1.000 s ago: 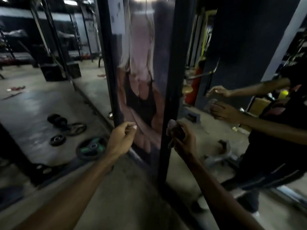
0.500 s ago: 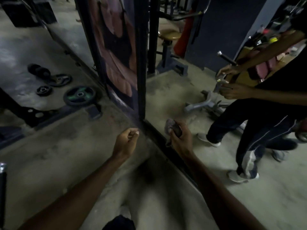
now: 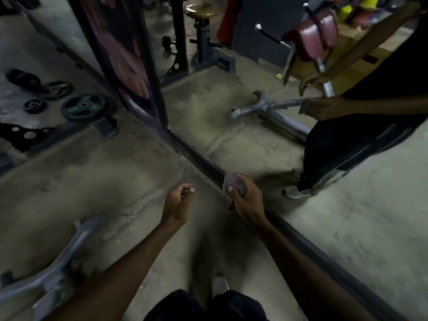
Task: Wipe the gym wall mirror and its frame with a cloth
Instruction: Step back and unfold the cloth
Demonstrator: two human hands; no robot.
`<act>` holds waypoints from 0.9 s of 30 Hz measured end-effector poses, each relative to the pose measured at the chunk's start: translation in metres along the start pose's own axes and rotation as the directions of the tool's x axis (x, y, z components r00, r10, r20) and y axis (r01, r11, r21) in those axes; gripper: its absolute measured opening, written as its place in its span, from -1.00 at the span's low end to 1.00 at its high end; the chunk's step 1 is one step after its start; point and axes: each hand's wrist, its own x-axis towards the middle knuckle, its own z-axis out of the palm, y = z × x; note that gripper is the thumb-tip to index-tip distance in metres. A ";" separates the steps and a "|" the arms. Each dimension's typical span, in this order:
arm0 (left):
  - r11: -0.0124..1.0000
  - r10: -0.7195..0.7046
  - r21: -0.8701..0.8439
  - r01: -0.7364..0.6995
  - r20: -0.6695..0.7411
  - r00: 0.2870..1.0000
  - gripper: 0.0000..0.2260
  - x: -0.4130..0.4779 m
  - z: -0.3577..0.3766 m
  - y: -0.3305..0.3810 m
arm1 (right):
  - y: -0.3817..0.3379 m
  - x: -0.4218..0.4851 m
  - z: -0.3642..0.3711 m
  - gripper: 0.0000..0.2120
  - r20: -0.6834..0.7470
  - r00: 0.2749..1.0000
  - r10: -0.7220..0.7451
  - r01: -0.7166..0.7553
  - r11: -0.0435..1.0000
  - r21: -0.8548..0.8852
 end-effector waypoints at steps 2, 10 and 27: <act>0.999 0.033 0.032 -0.035 0.086 0.996 -0.90 -0.024 0.026 0.004 | 0.014 -0.036 -0.025 -0.80 -0.123 0.990 0.066 -0.062 0.997 0.035; 0.986 0.100 0.088 -0.140 0.358 0.928 -0.86 -0.131 0.103 0.014 | 0.056 -0.172 -0.105 -0.69 -0.384 0.903 0.195 -0.233 0.971 -0.055; 0.988 0.043 0.122 -0.091 0.350 0.936 -0.74 -0.449 0.139 -0.056 | 0.100 -0.494 -0.175 -0.71 -0.327 0.898 0.294 -0.322 0.946 -0.035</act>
